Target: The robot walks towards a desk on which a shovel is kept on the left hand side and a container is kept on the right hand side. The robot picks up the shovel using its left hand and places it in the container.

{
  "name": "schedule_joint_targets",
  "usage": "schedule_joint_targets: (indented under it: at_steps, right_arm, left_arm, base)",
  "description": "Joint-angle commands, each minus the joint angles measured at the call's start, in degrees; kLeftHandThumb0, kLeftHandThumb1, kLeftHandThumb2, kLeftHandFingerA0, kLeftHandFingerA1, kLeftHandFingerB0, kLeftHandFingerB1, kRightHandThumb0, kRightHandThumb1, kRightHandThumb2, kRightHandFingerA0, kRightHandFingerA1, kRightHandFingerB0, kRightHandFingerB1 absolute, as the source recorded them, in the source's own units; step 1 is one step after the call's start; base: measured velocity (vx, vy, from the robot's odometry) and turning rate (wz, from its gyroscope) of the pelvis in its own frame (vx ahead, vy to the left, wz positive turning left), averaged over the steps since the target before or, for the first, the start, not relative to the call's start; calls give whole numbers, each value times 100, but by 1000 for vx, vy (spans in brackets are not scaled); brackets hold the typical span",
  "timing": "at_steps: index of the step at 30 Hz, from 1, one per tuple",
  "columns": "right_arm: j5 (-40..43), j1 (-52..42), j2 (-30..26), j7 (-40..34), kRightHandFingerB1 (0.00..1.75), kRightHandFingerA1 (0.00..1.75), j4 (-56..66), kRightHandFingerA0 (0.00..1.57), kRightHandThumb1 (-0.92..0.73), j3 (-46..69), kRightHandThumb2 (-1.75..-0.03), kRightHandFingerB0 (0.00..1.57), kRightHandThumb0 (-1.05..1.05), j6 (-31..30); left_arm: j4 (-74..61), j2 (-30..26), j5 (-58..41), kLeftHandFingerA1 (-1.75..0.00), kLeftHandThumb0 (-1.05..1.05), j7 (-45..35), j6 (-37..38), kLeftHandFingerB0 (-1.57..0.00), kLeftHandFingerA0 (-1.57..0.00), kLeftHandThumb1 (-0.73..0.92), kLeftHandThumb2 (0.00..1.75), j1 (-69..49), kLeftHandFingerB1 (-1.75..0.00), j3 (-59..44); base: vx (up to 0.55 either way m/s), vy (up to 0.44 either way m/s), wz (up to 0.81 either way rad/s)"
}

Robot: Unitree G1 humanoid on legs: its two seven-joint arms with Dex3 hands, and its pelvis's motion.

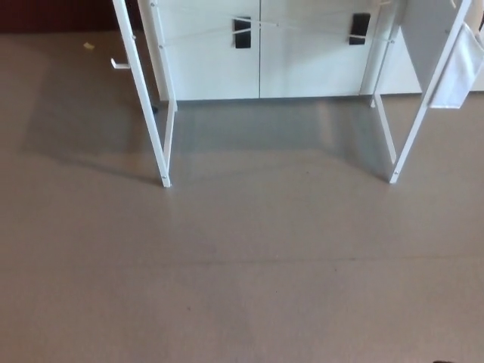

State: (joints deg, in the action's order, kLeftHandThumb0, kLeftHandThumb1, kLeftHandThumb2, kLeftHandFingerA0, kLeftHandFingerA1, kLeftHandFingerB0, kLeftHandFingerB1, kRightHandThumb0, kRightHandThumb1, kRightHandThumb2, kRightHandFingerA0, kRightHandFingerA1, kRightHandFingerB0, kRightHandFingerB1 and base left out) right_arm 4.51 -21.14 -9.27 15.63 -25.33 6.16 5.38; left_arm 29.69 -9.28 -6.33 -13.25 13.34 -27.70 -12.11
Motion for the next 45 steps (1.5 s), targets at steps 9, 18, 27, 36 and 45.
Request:
schedule_joint_targets:
  at_steps: [9, 18, 27, 36, 45]
  right_arm:
    - [-49, 114, -64, -45, 50, 60, -62, 60, -59, -47, -56, 42, 7, 133]
    - [-85, 146, -68, -46, 51, 61, -167, 61, -60, -53, -57, 43, 7, 233]
    - [-107, 215, -76, -12, 50, 61, -274, 61, -59, -85, -57, 42, 6, 289]
    - [-89, 155, -69, 7, 50, 62, -155, 61, -60, -88, -57, 42, 7, 287]
    - [-58, -178, -122, 57, 49, 60, -33, 60, -61, -13, -57, 41, 9, 318]
  left_arm:
    - [-10, -116, 190, -36, -31, 182, 303, -34, -45, 61, 58, 51, -32, 5]
    - [19, -168, 274, -36, -32, 216, 399, -33, -43, 61, 58, 48, -31, 67]
    - [12, -174, 189, -36, -29, 173, 432, -32, -43, 62, 59, 31, -31, 41]
    - [117, -222, 369, -36, -32, 341, 478, -35, -46, 60, 58, 92, -32, 97]
    - [276, -197, 478, -36, -37, 418, 618, -33, -45, 60, 58, -37, -32, 285]
  base:
    - [205, 195, -23]
    - [190, 86, 6]
    - [182, -59, 11]
    - [244, 89, -12]
    - [313, 191, 0]
